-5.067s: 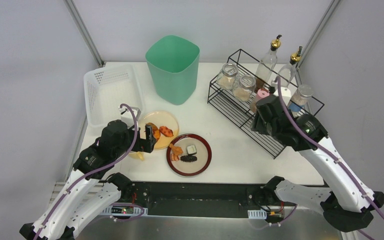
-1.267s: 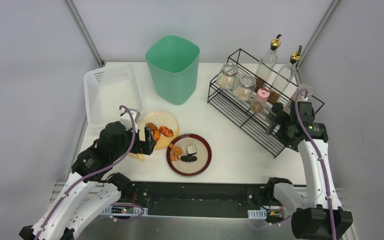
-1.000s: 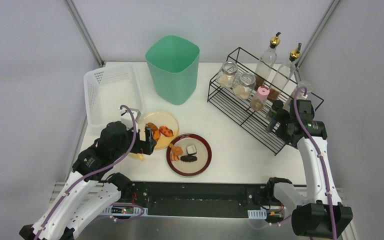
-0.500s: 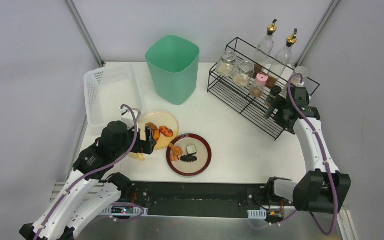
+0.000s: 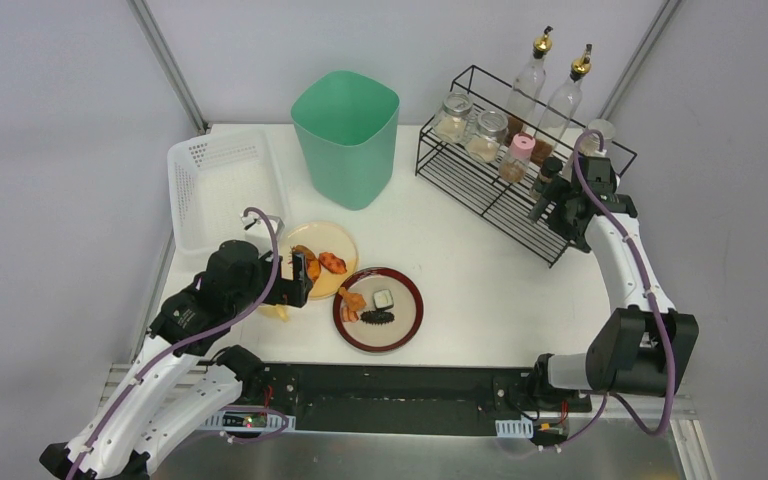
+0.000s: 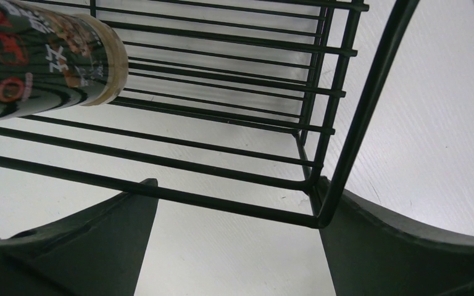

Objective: Clear the kitchen counter

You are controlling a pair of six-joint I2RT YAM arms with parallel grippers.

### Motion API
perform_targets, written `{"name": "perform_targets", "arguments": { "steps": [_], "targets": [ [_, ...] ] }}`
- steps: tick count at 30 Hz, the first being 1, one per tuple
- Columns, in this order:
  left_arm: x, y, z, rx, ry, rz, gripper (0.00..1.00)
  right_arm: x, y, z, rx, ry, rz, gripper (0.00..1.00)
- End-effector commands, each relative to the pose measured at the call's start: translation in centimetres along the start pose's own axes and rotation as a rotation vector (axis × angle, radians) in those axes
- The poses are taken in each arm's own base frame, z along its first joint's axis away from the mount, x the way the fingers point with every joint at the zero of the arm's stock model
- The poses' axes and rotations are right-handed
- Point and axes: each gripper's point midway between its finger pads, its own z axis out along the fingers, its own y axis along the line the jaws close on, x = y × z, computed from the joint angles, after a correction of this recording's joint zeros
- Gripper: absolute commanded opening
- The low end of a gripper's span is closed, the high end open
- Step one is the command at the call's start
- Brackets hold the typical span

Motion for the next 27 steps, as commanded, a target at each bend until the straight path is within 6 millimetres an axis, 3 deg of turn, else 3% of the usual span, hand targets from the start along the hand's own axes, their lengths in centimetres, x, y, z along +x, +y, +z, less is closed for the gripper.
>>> {"name": "perform_targets", "arguments": {
  "steps": [1, 12, 18, 27],
  "targets": [
    [-0.9, 0.2, -0.2, -0.019, -0.021, 0.004, 1.0, -5.4, 2.4, -2.4, -0.092, -0.164, 0.093, 0.98],
    [-1.1, 1.0, 0.0, -0.067, -0.024, -0.007, 1.0, -3.3, 2.6, -7.3, -0.18, -0.163, 0.072, 0.99],
    [-1.5, 1.0, -0.1, -0.086, -0.023, -0.052, 1.0, 0.6, 6.2, -11.1, -0.329, -0.157, -0.042, 0.99],
    [-2.7, 1.0, -0.5, -0.128, -0.028, -0.153, 1.0, 9.6, 14.2, -16.3, -0.667, -0.038, -0.23, 0.99]
  ]
}}
